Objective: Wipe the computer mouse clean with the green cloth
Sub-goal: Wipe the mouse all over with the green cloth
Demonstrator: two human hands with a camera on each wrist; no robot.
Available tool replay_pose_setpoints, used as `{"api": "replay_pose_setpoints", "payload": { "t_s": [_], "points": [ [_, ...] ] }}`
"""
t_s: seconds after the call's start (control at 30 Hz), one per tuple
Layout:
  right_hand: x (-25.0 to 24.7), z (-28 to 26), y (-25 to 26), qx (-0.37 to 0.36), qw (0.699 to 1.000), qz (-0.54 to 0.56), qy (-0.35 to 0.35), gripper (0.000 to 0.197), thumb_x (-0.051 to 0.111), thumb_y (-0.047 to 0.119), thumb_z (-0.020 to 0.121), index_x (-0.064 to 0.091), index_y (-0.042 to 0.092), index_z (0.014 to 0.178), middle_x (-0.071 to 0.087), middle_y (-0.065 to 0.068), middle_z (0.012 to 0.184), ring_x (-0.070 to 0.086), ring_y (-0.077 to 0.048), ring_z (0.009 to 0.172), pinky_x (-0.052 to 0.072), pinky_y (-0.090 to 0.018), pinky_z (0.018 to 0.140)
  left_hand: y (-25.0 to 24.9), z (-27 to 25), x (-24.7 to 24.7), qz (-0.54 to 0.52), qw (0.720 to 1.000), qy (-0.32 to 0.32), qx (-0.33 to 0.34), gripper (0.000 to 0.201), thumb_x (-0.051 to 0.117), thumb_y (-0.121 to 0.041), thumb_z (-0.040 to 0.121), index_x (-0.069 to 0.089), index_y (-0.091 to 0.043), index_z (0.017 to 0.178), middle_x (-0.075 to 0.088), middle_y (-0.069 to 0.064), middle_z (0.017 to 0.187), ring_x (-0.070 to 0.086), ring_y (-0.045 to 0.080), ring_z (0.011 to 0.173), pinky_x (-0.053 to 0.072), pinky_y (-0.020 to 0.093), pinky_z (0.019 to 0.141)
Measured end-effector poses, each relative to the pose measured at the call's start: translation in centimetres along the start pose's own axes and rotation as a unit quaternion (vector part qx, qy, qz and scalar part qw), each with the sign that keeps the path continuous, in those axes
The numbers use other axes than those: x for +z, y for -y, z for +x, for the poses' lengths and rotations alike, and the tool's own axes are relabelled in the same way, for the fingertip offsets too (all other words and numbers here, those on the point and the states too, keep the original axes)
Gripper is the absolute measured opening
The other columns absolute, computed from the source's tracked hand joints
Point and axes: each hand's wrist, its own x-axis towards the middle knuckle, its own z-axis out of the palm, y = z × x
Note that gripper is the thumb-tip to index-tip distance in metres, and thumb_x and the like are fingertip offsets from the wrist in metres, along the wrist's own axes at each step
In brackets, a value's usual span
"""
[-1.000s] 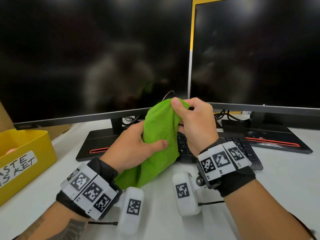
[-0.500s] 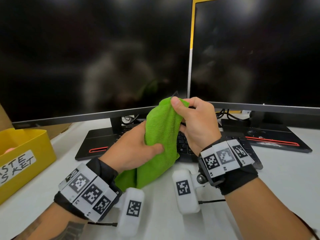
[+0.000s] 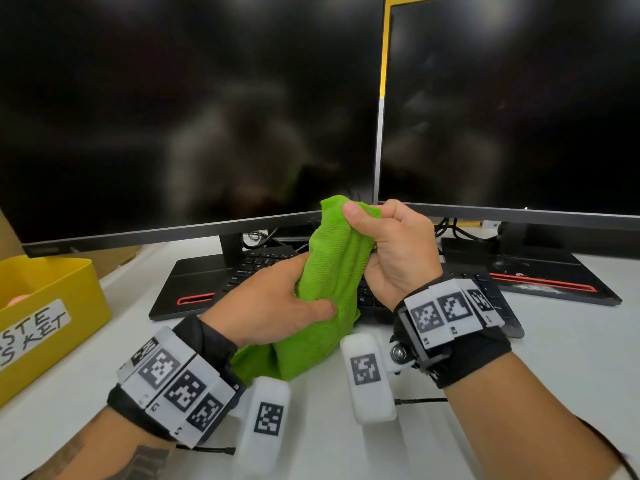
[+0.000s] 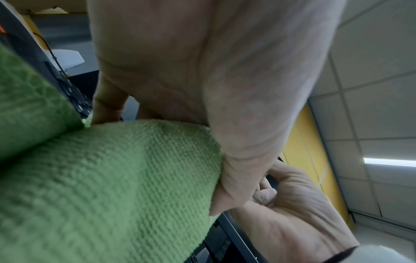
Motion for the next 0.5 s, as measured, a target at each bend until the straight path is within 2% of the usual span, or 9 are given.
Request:
{"api": "replay_pose_setpoints", "payload": {
  "t_s": [0.13, 0.2, 0.33, 0.43, 0.5],
  "points": [
    [-0.25, -0.05, 0.04, 0.014, 0.999, 0.043, 0.006, 0.045, 0.077, -0.013, 0.078, 0.051, 0.014, 0.053, 0.068, -0.025, 0.082, 0.071, -0.036, 0.080, 0.058, -0.061, 0.090, 0.05, 0.08, 0.01, 0.001, 1.000, 0.003, -0.009, 0.036, 0.080, -0.037, 0.088, 0.067, -0.042, 0.122, 0.079, -0.019, 0.109, 0.076, 0.004, 0.100, 0.061, 0.040, 0.097],
    [-0.37, -0.01, 0.06, 0.024, 0.998, 0.056, 0.008, 0.046, 0.077, -0.013, 0.078, 0.049, 0.015, 0.054, 0.068, -0.026, 0.083, 0.072, -0.035, 0.079, 0.057, -0.062, 0.092, 0.11, 0.07, 0.02, 0.005, 1.000, 0.003, -0.012, 0.036, 0.080, -0.038, 0.088, 0.068, -0.042, 0.122, 0.079, -0.019, 0.109, 0.076, 0.004, 0.100, 0.060, 0.039, 0.097],
    [-0.41, -0.01, -0.01, 0.038, 0.998, 0.044, 0.017, 0.045, 0.080, -0.010, 0.073, 0.043, 0.013, 0.062, 0.064, -0.032, 0.093, 0.071, -0.037, 0.083, 0.054, -0.066, 0.093, 0.18, 0.06, -0.05, 0.014, 1.000, 0.012, -0.017, 0.034, 0.079, -0.039, 0.088, 0.068, -0.041, 0.121, 0.080, -0.019, 0.108, 0.076, 0.004, 0.098, 0.061, 0.039, 0.096],
    [-0.30, -0.06, -0.28, 0.046, 0.998, -0.020, 0.024, 0.032, 0.085, 0.007, 0.065, 0.056, 0.003, 0.077, 0.066, -0.038, 0.100, 0.071, -0.041, 0.089, 0.058, -0.064, 0.090, 0.09, -0.02, -0.05, 0.016, 1.000, 0.022, -0.011, 0.032, 0.079, -0.037, 0.090, 0.068, -0.040, 0.120, 0.080, -0.019, 0.107, 0.076, 0.003, 0.097, 0.061, 0.038, 0.096],
    [-0.30, 0.18, -0.56, 0.048, 0.998, -0.037, 0.024, 0.026, 0.081, 0.007, 0.079, 0.063, -0.003, 0.094, 0.070, -0.033, 0.098, 0.071, -0.037, 0.086, 0.059, -0.058, 0.088, 0.15, -0.04, -0.09, 0.011, 1.000, 0.027, -0.007, 0.032, 0.078, -0.035, 0.091, 0.068, -0.040, 0.121, 0.080, -0.018, 0.108, 0.076, 0.004, 0.098, 0.061, 0.038, 0.097]
  ]
}}
